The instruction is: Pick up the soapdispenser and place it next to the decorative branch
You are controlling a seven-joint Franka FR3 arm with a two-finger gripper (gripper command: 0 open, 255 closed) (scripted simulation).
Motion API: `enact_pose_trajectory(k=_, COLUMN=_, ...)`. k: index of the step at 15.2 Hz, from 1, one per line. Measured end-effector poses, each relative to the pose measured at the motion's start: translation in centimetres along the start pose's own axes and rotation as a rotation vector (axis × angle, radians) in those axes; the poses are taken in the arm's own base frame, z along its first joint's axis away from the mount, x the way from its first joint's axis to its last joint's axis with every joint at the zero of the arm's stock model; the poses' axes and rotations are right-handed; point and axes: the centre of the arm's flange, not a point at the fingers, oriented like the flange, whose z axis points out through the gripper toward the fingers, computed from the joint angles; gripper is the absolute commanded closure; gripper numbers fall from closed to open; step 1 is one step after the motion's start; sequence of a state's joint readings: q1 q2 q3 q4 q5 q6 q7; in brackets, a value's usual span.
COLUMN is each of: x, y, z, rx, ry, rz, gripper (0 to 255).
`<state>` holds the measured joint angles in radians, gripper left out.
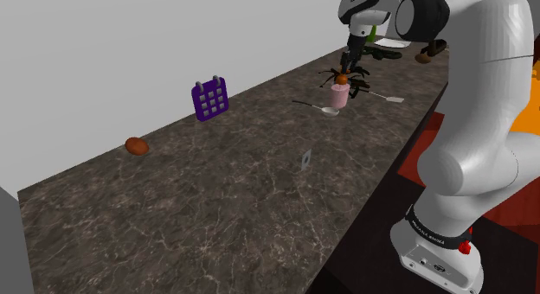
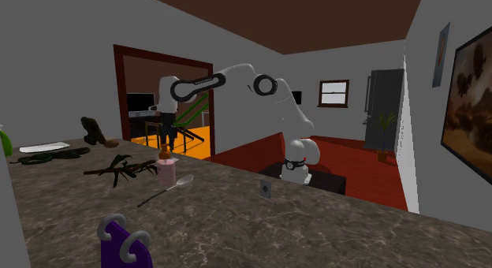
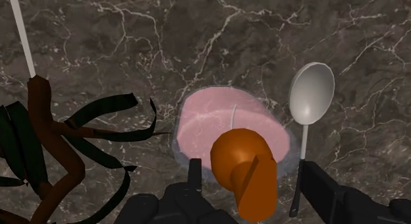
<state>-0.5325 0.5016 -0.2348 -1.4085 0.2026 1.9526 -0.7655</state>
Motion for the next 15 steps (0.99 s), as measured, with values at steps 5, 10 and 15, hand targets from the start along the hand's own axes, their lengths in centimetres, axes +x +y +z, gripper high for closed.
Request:
enact_pose_trajectory(k=5, x=-0.2, y=-0.1, z=-0.6, rx=0.0, ry=0.0, rz=0.0, gripper=0)
enact_pose_trajectory(k=10, x=0.0, y=0.1, z=-4.7, rx=-0.001, ry=0.001, rz=0.0, gripper=0)
enact_pose_trajectory(k=15, x=0.0, y=0.0, z=-5.0, rx=0.0, ry=0.0, rz=0.0, gripper=0)
